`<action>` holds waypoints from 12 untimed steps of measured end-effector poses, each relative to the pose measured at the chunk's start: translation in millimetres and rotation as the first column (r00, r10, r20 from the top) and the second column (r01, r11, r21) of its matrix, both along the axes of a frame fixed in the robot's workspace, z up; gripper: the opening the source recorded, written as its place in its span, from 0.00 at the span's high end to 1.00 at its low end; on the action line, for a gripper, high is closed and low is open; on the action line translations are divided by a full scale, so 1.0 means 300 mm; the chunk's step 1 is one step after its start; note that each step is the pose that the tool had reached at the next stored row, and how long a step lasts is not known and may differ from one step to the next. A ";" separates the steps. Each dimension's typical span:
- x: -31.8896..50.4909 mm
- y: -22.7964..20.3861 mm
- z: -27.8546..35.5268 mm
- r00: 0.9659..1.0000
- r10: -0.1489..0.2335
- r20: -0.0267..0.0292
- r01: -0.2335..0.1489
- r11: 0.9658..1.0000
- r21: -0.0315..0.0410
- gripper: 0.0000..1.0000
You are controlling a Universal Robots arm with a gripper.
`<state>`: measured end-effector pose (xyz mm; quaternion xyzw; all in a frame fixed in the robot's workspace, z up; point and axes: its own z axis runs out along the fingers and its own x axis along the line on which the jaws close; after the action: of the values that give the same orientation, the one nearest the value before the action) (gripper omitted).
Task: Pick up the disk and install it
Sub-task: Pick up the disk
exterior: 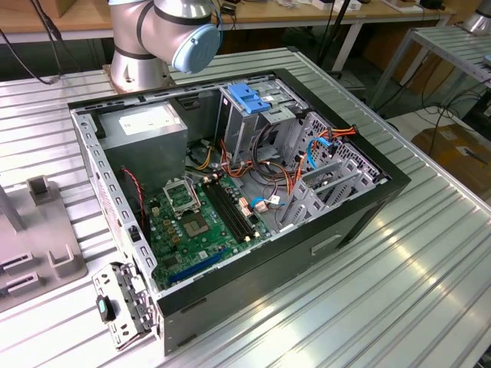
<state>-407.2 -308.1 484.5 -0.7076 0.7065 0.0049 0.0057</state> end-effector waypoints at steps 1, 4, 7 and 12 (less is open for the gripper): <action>0.003 0.000 0.000 1.000 0.000 0.000 0.000 1.000 0.000 0.65; 0.014 0.000 0.000 1.000 0.000 0.000 0.000 1.000 0.000 0.65; 0.031 0.000 0.000 1.000 0.000 0.000 0.000 1.000 0.000 0.65; 0.057 0.000 0.000 1.000 0.000 0.000 0.000 1.000 0.000 0.65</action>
<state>-390.0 -308.1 484.5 -0.7076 0.7065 0.0049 0.0057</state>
